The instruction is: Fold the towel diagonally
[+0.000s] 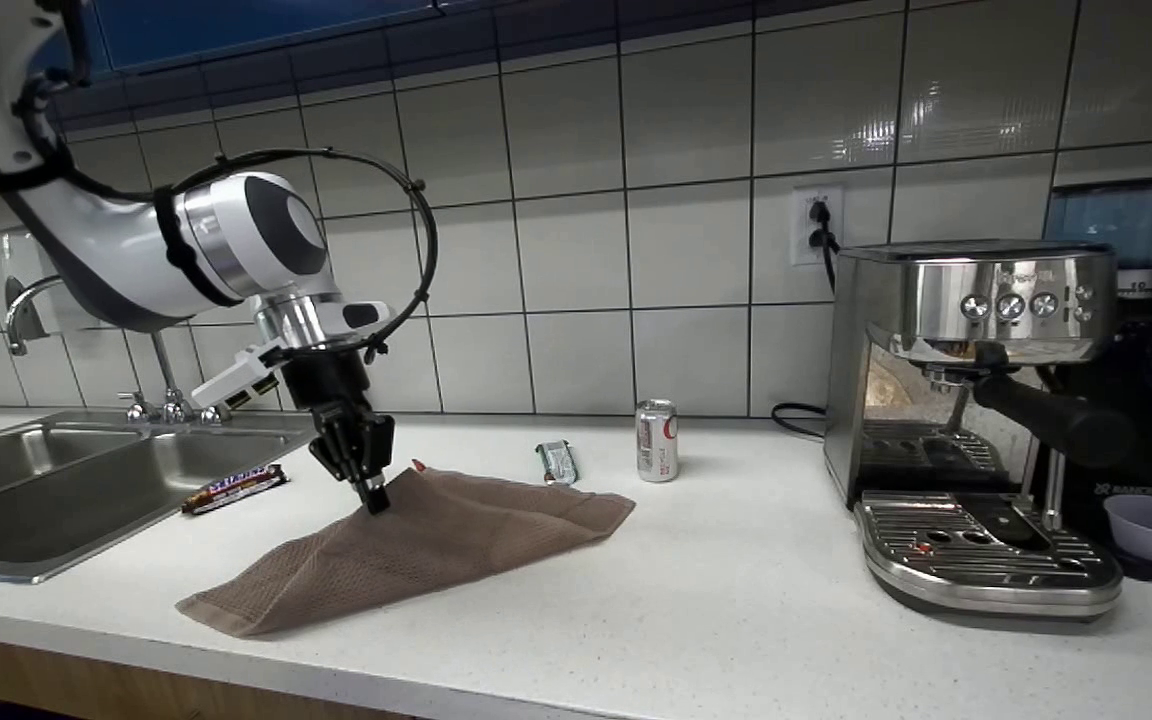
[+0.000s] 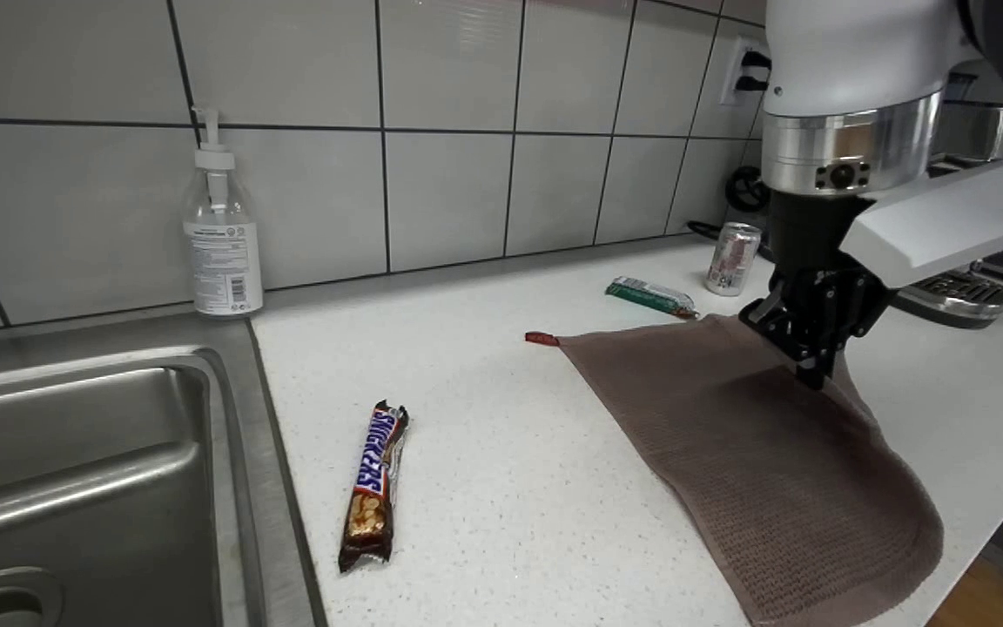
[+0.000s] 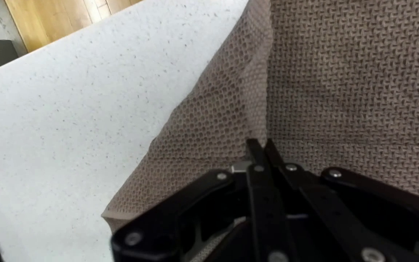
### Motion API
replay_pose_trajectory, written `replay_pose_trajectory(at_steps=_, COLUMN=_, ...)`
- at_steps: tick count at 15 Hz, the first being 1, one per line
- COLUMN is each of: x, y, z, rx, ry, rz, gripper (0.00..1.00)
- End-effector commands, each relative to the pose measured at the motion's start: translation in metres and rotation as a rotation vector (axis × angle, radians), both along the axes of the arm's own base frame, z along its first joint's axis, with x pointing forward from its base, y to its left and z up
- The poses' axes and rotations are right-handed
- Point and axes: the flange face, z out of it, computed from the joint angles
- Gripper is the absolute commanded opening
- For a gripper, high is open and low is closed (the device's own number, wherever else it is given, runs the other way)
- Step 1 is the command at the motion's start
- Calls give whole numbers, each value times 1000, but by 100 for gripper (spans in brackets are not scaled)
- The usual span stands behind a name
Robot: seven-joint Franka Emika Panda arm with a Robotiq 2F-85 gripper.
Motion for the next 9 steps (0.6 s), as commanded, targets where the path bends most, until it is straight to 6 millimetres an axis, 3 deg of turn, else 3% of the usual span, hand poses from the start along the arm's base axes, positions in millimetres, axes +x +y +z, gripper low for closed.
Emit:
replay_pose_trajectory(at_steps=1, x=24, y=12, z=0, rx=1, ry=15, rz=4, gripper=1)
replay_pose_trajectory(at_steps=9, x=56, y=39, z=-1, rx=0, ry=-12, rz=30, gripper=1)
